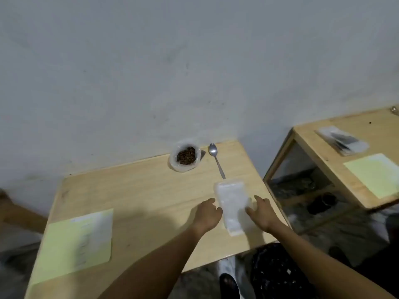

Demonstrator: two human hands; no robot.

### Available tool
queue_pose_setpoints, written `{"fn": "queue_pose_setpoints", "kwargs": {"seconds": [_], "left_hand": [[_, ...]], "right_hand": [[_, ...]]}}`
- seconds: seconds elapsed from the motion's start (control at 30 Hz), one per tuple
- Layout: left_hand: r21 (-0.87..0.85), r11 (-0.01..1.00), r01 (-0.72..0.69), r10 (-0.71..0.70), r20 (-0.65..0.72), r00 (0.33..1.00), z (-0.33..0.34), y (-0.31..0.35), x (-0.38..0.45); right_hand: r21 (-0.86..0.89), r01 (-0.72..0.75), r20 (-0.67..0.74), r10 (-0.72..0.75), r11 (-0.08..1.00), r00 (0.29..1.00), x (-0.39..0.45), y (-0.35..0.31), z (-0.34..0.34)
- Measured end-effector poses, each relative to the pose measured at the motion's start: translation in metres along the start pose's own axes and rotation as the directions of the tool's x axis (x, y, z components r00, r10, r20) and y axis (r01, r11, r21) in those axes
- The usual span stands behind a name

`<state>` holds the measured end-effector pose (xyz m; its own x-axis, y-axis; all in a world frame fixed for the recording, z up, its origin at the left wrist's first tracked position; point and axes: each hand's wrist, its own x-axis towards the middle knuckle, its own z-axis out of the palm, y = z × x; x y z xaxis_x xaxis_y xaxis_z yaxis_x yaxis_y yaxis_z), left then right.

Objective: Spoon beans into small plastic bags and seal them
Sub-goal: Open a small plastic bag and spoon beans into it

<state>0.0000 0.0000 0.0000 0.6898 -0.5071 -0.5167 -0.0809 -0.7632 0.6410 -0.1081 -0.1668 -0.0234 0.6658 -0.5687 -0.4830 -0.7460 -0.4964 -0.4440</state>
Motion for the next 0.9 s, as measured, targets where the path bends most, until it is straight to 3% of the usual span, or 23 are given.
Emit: {"fn": "queue_pose_setpoints", "kwargs": {"seconds": [0.17, 0.3, 0.4, 0.47, 0.53, 0.63, 0.8, 0.9], "left_hand": [[0.005, 0.999, 0.047, -0.047, 0.052, 0.998, 0.026, 0.011, -0.003], [0.065, 0.997, 0.035, -0.035, -0.001, 0.999, 0.036, 0.008, 0.003], [0.077, 0.997, 0.005, 0.001, -0.083, 0.997, 0.036, 0.015, 0.001], [-0.027, 0.999, -0.043, 0.037, -0.181, 0.983, 0.031, 0.021, -0.002], [-0.25, 0.964, -0.085, 0.017, -0.263, 0.965, 0.021, 0.027, -0.004], [-0.462, 0.87, -0.169, 0.005, -0.335, 0.942, -0.004, 0.031, -0.004], [-0.371, 0.869, -0.328, 0.206, -0.333, 0.92, -0.063, 0.016, -0.01], [-0.294, 0.888, -0.354, 0.241, -0.357, 0.902, -0.099, 0.008, -0.018]], "right_hand": [[-0.009, -0.066, 0.032, 0.066, 0.998, 0.997, 0.002, 0.014, 0.021], [0.024, -0.054, 0.024, 0.053, 0.998, 0.998, -0.007, 0.009, 0.02], [0.1, -0.02, -0.058, 0.025, 0.995, 0.998, -0.015, 0.0, 0.017], [0.245, 0.054, -0.171, -0.012, 0.968, 0.985, -0.019, -0.008, 0.013], [0.454, 0.122, -0.25, -0.005, 0.882, 0.968, -0.021, -0.02, 0.007], [0.683, 0.156, -0.203, -0.02, 0.713, 0.979, -0.027, -0.046, -0.01], [0.841, 0.232, -0.18, -0.15, 0.489, 0.972, -0.036, -0.095, -0.04], [0.874, 0.287, -0.213, -0.223, 0.393, 0.951, -0.041, -0.124, -0.056]]}}
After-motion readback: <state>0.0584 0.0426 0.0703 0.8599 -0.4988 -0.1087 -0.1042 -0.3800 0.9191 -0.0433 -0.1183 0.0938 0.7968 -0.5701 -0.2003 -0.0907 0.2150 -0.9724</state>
